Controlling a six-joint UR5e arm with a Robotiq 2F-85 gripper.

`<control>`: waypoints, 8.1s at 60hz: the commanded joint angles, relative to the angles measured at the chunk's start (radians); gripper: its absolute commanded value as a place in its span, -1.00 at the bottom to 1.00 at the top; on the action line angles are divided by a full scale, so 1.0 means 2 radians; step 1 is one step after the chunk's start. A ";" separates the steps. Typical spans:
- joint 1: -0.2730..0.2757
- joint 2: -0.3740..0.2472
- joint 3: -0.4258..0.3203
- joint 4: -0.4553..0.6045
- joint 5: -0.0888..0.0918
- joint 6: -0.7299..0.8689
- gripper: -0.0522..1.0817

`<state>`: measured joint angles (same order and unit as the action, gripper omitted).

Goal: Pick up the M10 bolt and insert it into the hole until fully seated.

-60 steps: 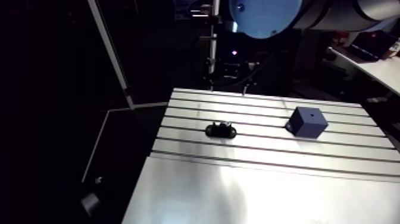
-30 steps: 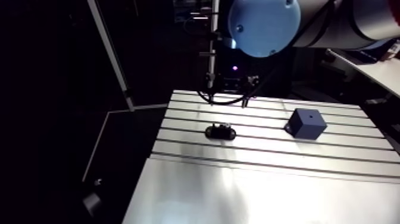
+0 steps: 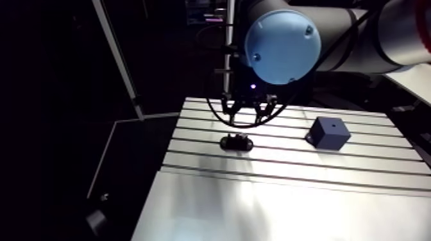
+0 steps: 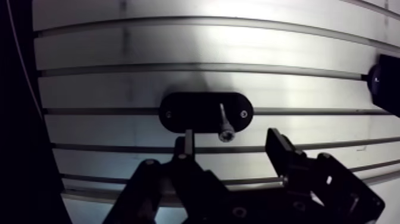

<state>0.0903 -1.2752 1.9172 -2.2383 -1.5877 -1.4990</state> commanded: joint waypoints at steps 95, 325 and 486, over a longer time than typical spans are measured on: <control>-0.001 0.013 0.031 -0.043 0.001 -0.031 -0.10; -0.141 0.030 -0.274 0.350 0.005 -0.090 0.99; -0.227 0.087 -0.233 0.309 -0.020 -0.111 0.99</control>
<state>-0.3646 -1.1013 1.4406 -1.6048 -1.6285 -1.7221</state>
